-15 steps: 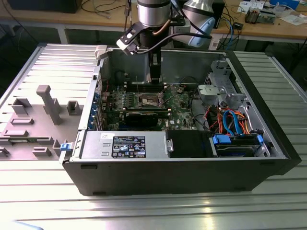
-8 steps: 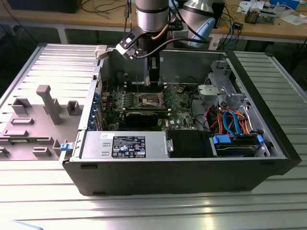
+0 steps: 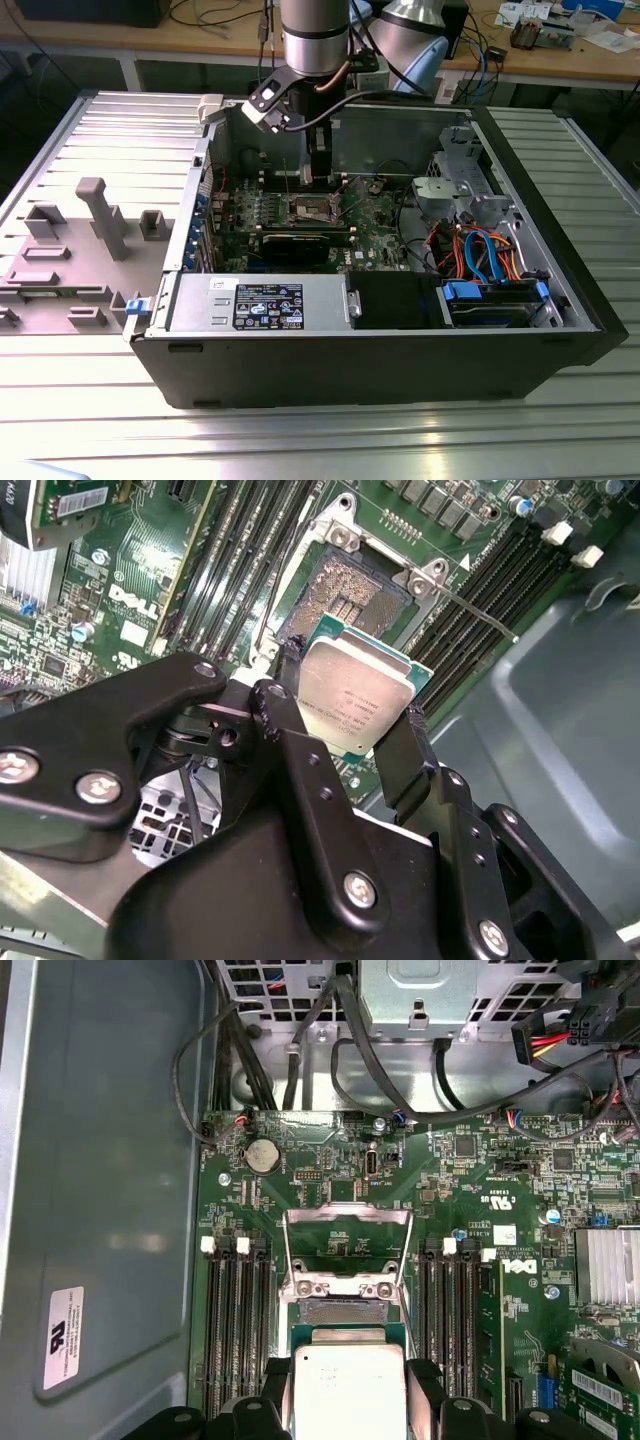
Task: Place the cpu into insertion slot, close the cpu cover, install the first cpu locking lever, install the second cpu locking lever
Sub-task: 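Place the cpu into insertion slot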
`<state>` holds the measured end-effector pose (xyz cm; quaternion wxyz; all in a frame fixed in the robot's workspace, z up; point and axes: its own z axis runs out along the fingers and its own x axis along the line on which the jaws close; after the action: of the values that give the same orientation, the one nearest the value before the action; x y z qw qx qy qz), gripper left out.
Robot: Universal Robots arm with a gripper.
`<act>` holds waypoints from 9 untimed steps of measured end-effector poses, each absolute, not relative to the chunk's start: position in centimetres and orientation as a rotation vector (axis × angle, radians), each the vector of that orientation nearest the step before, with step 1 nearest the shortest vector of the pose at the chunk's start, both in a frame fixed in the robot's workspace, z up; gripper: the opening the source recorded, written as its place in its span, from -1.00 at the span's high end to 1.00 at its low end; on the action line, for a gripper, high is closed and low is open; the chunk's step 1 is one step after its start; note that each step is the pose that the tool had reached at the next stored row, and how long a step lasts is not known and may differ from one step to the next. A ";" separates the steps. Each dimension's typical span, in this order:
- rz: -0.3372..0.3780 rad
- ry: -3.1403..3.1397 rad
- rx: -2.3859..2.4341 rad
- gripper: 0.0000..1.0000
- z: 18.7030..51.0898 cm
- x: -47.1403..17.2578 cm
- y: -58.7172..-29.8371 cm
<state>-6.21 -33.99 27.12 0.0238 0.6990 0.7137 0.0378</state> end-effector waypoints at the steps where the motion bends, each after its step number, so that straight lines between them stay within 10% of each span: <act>1: 0.117 2.209 2.163 -0.09 27.1 -6.2 -34.0; 9: 0.118 2.209 2.163 -0.09 26.9 -6.2 -34.0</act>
<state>-6.21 -33.98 26.93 0.0238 0.6990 0.7138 0.0380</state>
